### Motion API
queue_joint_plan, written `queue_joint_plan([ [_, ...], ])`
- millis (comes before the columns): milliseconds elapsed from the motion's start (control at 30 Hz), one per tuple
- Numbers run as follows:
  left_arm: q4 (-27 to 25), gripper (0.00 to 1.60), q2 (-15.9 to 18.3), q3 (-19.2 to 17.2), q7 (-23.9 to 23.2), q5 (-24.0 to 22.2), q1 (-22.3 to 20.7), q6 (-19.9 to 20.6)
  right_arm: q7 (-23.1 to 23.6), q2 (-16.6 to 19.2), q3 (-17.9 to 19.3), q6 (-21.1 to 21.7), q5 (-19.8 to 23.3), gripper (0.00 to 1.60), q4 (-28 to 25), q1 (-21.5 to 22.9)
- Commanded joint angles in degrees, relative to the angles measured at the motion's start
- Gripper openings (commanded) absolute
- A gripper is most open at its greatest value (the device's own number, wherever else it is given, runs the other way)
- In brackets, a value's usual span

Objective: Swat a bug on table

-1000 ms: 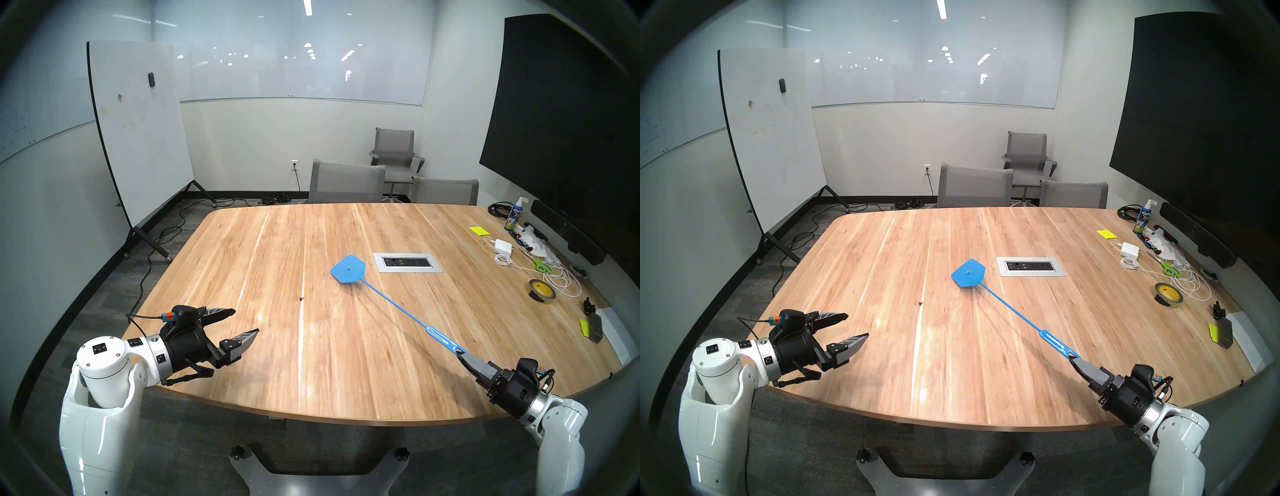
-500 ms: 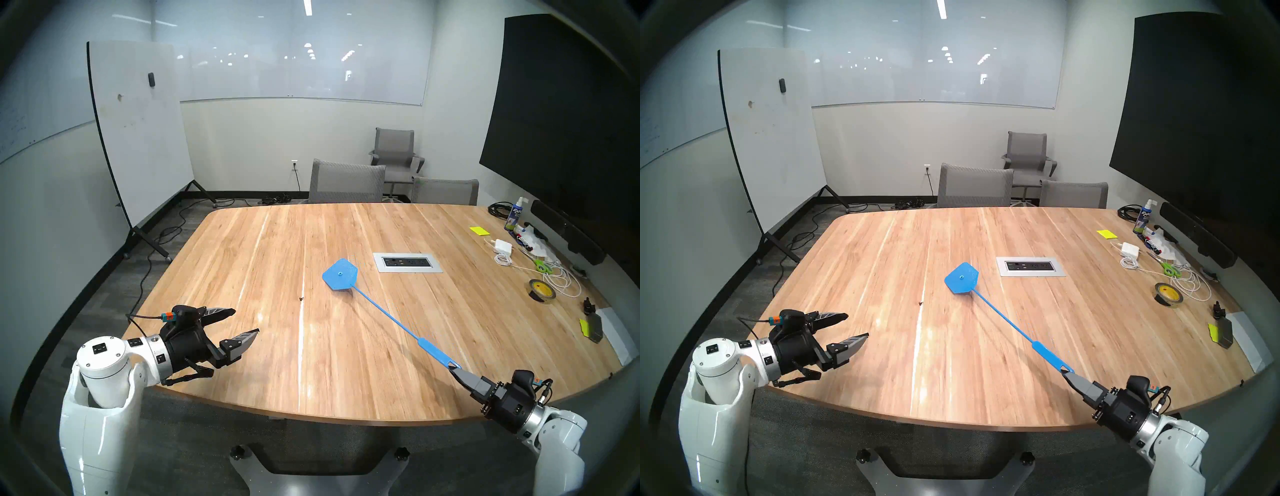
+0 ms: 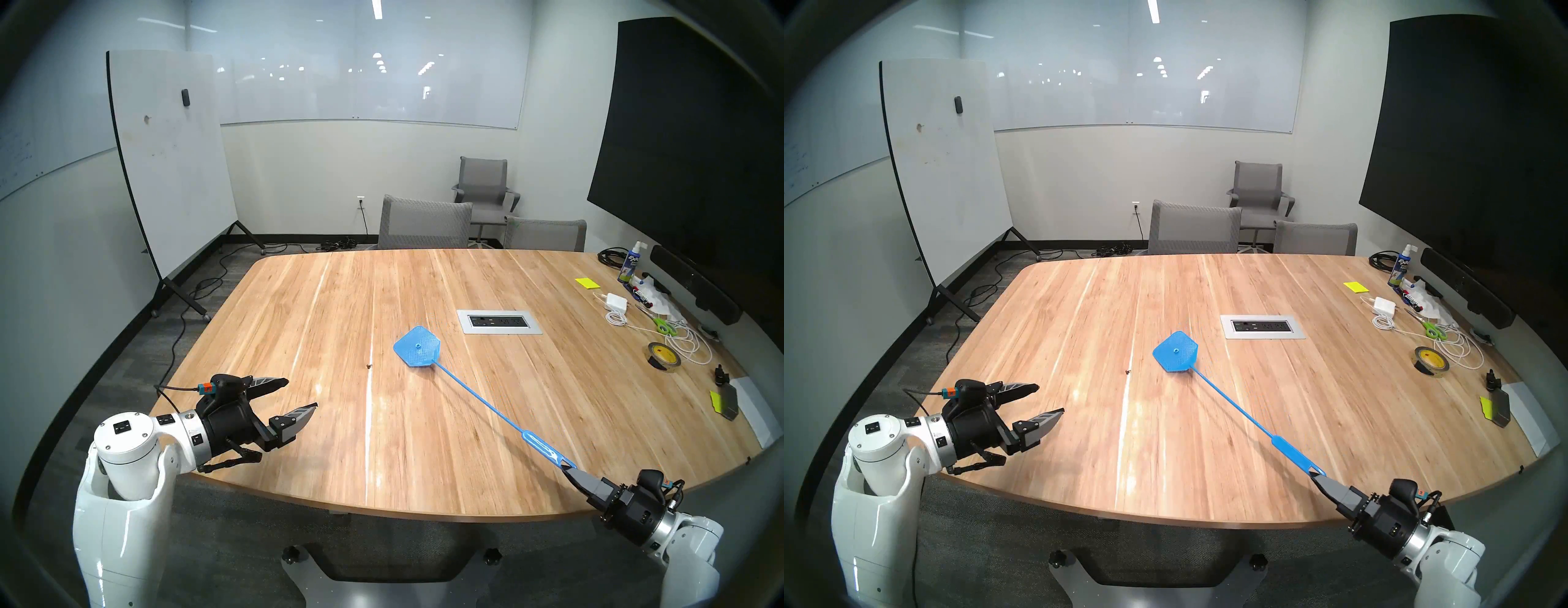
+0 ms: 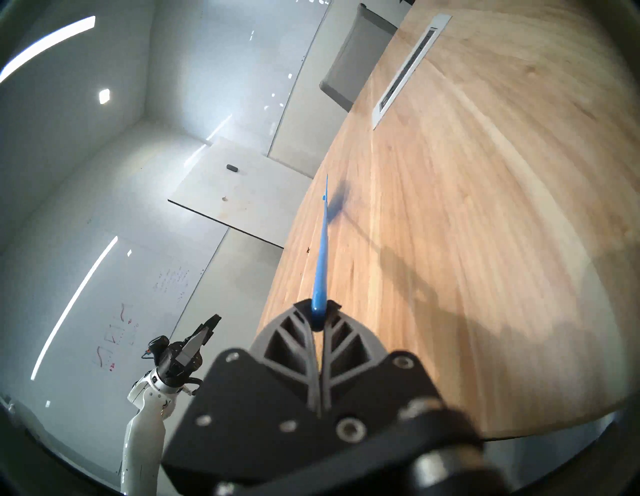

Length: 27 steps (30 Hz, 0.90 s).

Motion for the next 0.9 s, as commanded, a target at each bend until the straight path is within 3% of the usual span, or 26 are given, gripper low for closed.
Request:
queue_joint_plan([
  [0, -0.9, 1.6, 0.1, 0.0, -0.1, 0.0, -0.1, 0.1, 1.6, 2.8, 1.0, 4.7, 3.3, 0.0, 2.0, 3.2],
  [100, -0.9, 1.6, 0.1, 0.0, -0.1, 0.0, -0.1, 0.1, -0.3, 3.6, 0.7, 7.6, 4.7, 0.0, 3.9, 4.5],
  [467, -0.8, 1.6, 0.0, 0.0, -0.2, 0.0, -0.1, 0.0, -4.0, 6.9, -1.2, 7.8, 10.9, 0.0, 5.2, 4.3],
  [867, -0.9, 1.6, -0.1, -0.1, -0.3, 0.1, -0.2, 0.1, -3.7, 11.2, -2.8, 7.8, 16.8, 0.0, 2.9, -1.6],
])
